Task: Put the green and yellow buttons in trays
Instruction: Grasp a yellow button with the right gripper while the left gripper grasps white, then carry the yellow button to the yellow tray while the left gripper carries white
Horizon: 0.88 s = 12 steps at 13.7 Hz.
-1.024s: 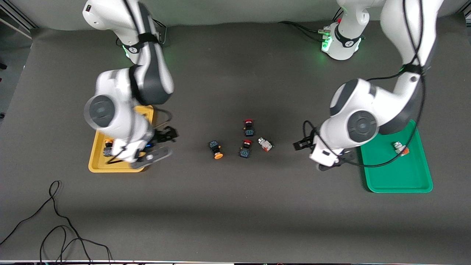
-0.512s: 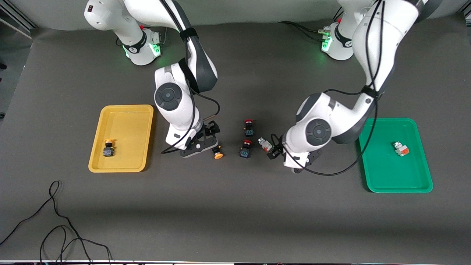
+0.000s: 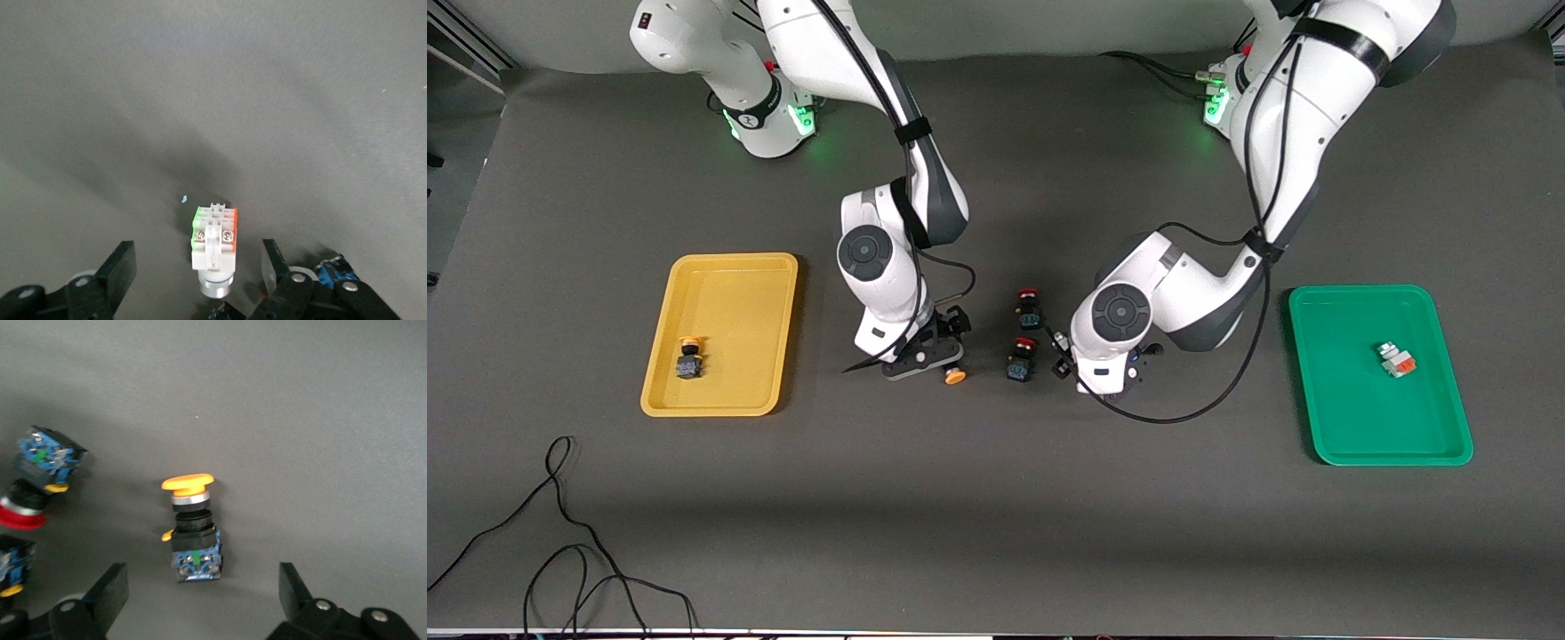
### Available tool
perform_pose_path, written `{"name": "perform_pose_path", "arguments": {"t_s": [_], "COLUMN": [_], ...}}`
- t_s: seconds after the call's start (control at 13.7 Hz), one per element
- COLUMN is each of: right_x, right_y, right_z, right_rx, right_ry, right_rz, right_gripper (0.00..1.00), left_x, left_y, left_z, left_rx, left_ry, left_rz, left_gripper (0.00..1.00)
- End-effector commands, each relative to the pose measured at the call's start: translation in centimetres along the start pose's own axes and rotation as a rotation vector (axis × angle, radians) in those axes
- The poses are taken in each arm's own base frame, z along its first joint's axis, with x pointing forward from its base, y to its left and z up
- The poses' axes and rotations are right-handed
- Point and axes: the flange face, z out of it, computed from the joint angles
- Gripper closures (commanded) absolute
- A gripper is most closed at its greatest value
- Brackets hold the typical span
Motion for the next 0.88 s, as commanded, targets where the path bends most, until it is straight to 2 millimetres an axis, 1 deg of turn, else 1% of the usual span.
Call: {"name": "perform_pose_path", "arguments": {"t_s": [0.0, 0.07, 0.15, 0.22, 0.29, 0.37, 0.44, 0.51, 0.59, 0.66, 0.73, 0.8], "right_x": [-1.0, -1.5, -1.6, -1.6, -1.6, -1.5, -1.4, -1.2, -1.1, -1.1, -0.9, -0.6], "right_y": [-0.4, -1.1, -1.3, -1.3, -1.3, -1.3, -0.8, -0.4, -0.2, -0.2, -0.1, 0.1], "right_z": [3.1, 3.7, 3.8, 3.8, 3.8, 3.7, 3.7, 3.5, 3.5, 3.3, 2.9, 1.7], "right_rx": [-0.011, -0.004, 0.004, 0.004, 0.005, 0.006, 0.005, 0.007, 0.008, 0.011, 0.017, 0.030], "right_ry": [0.048, 0.058, 0.057, 0.057, 0.057, 0.058, 0.057, 0.056, 0.056, 0.055, 0.059, 0.061], "right_rz": [0.029, 0.024, 0.028, 0.028, 0.029, 0.031, 0.037, 0.043, 0.046, 0.049, 0.052, 0.057], "right_gripper": [0.00, 0.00, 0.00, 0.05, 0.18, 0.42, 0.54, 0.65, 0.73, 0.76, 0.83, 0.85], "left_x": [-0.6, -0.8, -0.9, -1.0, -1.3, -1.5, -1.5, -1.5, -1.4, -1.5, -1.5, -1.3], "left_y": [0.7, 0.8, 0.8, 0.9, 1.0, 1.0, 1.0, 1.0, 1.0, 1.0, 1.0, 1.0], "left_z": [1.1, 1.5, 1.9, 2.2, 2.4, 2.8, 3.1, 3.2, 3.2, 3.3, 3.2, 3.0], "left_rx": [-0.003, -0.006, -0.002, -0.004, -0.006, -0.003, 0.001, 0.002, 0.003, 0.005, 0.004, 0.001], "left_ry": [0.025, 0.025, 0.026, 0.029, 0.030, 0.028, 0.027, 0.028, 0.040, 0.046, 0.047, 0.048], "left_rz": [-0.009, -0.005, -0.008, -0.010, -0.007, -0.002, -0.002, 0.000, 0.008, 0.015, 0.015, 0.013], "left_gripper": [0.15, 0.15, 0.15, 0.15, 0.15, 0.15, 0.18, 0.30, 0.56, 1.00, 1.00, 1.00]}}
